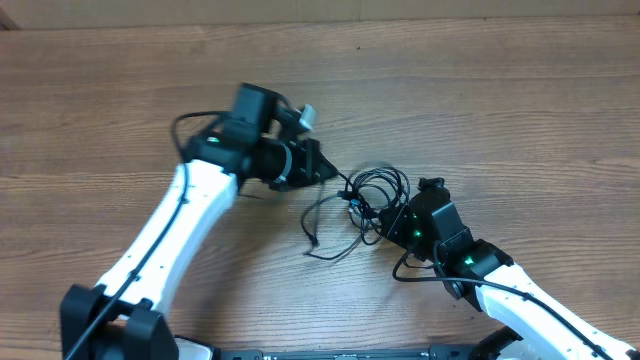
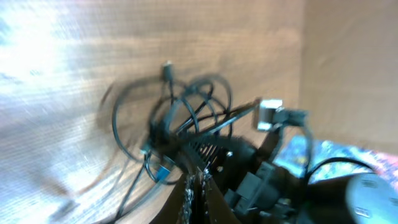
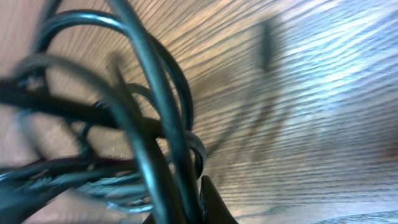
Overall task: Untangle cables
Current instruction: 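Release cables from left gripper and pull left arm back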
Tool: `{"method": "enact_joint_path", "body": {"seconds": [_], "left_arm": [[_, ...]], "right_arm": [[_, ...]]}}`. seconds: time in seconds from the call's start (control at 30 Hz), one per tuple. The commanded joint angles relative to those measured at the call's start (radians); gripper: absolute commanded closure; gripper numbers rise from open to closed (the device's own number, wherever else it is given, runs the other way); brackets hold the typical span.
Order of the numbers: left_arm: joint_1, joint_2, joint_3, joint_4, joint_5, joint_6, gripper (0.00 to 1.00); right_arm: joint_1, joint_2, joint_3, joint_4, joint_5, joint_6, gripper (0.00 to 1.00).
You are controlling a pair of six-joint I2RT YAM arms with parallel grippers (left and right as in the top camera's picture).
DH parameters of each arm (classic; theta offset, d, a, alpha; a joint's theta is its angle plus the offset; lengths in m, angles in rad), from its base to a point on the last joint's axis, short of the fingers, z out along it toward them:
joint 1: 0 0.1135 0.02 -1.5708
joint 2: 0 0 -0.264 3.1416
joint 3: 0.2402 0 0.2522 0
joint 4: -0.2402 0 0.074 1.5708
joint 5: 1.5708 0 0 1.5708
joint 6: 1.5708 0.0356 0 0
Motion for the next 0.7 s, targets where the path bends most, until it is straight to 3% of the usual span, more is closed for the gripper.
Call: {"method": "enact_joint_path", "body": {"seconds": [0.0, 0.23, 0.4, 0.57, 0.67], "left_arm": [[0.109, -0.108, 0.079, 0.024, 0.082, 0.032, 0.96], [0.27, -0.177, 0.08, 0.097, 0.082, 0.027, 0.96], [0.295, -0.175, 0.08, 0.082, 0.081, 0.021, 0.96], [0.281, -0.175, 0.08, 0.056, 0.066, 0.021, 0.79], [0.269, -0.175, 0.08, 0.042, 0.023, 0.021, 0.71]], "right_arm": [[-0.022, 0.006, -0.005, -0.031, 0.078, 0.08, 0.96], [-0.024, 0.006, -0.005, -0.039, 0.078, 0.082, 0.96], [-0.024, 0.006, -0.005, -0.036, 0.077, 0.082, 0.96], [-0.024, 0.006, -0.005, -0.035, 0.076, 0.082, 0.93], [-0.024, 0.006, -0.005, -0.036, 0.066, 0.082, 0.76]]}}
